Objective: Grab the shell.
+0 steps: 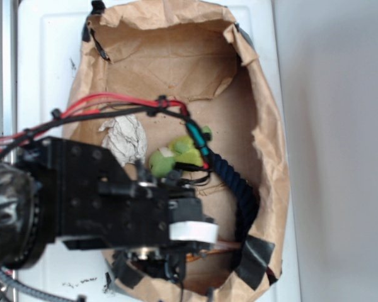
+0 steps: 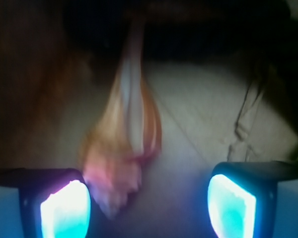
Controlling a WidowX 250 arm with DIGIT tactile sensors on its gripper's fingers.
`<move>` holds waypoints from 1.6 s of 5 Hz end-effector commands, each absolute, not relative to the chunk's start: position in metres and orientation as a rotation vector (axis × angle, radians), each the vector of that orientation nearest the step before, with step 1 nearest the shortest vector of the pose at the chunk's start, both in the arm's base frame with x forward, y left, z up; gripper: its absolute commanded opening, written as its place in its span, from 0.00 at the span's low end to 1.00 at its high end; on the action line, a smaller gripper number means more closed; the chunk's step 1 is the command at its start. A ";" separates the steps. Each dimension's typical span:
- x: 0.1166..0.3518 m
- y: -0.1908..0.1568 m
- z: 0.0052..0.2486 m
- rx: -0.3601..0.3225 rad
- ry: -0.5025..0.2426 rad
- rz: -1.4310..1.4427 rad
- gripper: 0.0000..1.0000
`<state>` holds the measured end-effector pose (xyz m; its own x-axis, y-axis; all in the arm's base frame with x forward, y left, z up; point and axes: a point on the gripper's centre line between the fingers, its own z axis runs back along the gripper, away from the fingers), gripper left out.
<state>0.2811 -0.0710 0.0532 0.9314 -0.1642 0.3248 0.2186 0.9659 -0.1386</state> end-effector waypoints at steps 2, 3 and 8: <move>0.284 -0.077 0.052 -0.275 -0.296 -0.230 1.00; 0.281 -0.076 0.054 -0.260 -0.320 -0.220 1.00; 0.316 -0.071 0.098 -0.393 -0.268 -0.131 1.00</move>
